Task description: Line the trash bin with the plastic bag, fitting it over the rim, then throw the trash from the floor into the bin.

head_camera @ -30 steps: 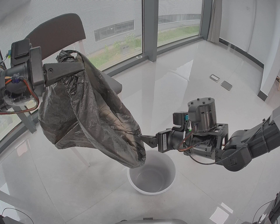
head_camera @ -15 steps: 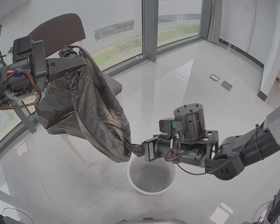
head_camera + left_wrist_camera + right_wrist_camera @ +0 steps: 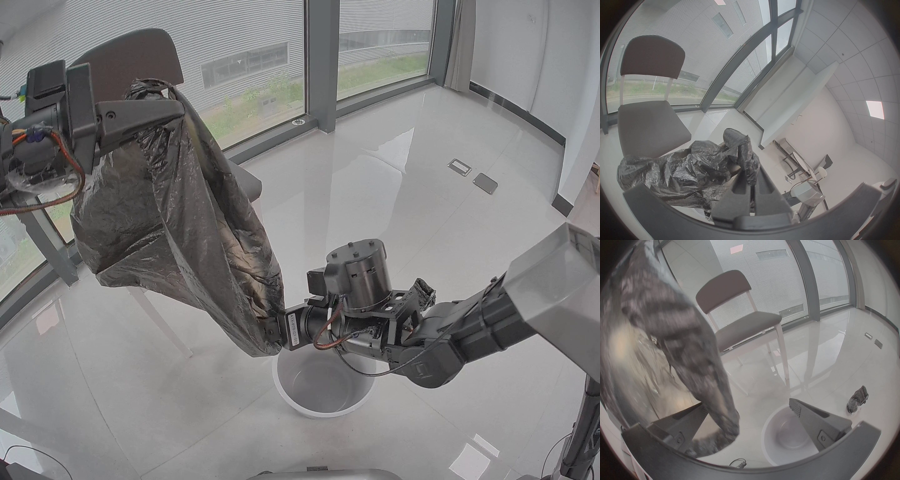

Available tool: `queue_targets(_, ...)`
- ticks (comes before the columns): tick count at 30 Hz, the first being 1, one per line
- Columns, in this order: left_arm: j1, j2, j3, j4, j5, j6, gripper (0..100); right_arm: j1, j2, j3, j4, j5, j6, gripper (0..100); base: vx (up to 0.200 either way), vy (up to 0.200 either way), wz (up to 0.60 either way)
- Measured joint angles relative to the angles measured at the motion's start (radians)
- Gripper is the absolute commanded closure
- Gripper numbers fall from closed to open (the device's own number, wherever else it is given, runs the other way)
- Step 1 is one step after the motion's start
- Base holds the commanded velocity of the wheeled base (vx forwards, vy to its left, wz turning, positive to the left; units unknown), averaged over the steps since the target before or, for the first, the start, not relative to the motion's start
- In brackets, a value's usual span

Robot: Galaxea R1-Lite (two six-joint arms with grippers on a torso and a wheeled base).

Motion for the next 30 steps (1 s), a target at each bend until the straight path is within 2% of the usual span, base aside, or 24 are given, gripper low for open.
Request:
queue_targets(15, 0.014, 0.019, 0.007, -0.007, 0.011, 0.004, 100, -0.01, 0.026, 0.072, -0.008, -0.003, 0.0, 100, 0.0, 0.0, 0.0)
queue_targets(24, 0.01, 0.09, 0.096, -0.005, 0.045, 0.099, 100, -0.038, -0.132, 0.331, -0.009, -0.023, -0.014, 100, 0.0, 0.0, 0.0)
queue_targets(30, -0.012, 0.181, 0.17, 0.01, 0.069, 0.137, 100, -0.14, -0.242, 0.522, -0.014, -0.024, -0.078, 100, 0.0, 0.0, 0.0)
